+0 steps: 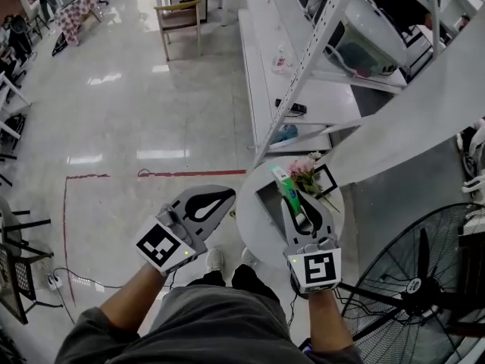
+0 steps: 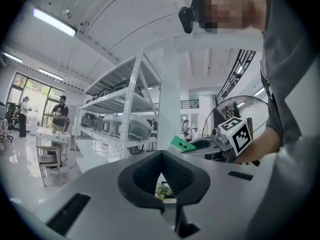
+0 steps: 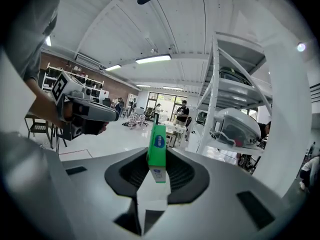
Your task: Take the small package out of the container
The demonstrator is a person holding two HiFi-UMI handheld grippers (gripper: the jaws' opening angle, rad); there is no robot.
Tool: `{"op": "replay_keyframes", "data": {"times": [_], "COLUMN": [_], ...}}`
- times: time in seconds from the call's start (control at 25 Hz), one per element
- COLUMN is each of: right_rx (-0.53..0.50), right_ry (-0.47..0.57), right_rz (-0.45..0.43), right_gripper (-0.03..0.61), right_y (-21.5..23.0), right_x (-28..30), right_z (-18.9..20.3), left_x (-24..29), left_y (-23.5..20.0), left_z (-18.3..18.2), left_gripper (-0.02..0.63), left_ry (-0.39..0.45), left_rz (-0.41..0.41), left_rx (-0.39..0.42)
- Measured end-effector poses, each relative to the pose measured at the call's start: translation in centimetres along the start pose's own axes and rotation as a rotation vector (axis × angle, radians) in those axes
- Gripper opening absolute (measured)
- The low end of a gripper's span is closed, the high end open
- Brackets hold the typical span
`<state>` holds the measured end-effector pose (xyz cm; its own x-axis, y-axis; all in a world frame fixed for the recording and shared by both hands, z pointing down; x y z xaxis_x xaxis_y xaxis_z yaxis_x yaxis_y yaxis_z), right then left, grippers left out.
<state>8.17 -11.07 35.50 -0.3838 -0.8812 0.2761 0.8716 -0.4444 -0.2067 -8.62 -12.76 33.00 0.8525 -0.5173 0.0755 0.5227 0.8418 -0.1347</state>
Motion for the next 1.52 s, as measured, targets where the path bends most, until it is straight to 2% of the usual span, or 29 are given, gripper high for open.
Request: {"op": "replay_keyframes", "data": {"times": [0.48, 0.8, 1.52], "right_rx": [-0.026, -0.029, -0.021], "right_ry": [0.067, 0.094, 0.089], "right_rz": [0.028, 0.036, 0.057], "right_gripper": [0.103, 0.103, 0.103], "right_y": [0.6, 0.6, 1.6], "right_x": [-1.7, -2.6, -3.3], "right_z": [-3.7, -4.8, -4.3], "left_x": [0.3, 0.1, 1.8], "left_y": [0.5, 1.2, 1.9], "left_z": [-2.8, -3.4, -3.1], "left_gripper": [0.014, 0.014, 0.014], "left_ry": [0.056, 0.066, 0.060], "left_rz": [0.028, 0.034, 0.061], "left_rx": [0.043, 0.047, 0.035]}}
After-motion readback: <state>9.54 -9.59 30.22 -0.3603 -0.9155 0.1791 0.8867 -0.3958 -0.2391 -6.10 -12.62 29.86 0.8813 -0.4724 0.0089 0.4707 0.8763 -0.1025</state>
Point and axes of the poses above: the fingertips, and each gripper's own axes: x forward along the fingers, y to its right, z out of its underside, the point moved 4 cm from there along -x, backward along the fingers, and after that the axes turned 1 degree about y, right-handed, at the moved point
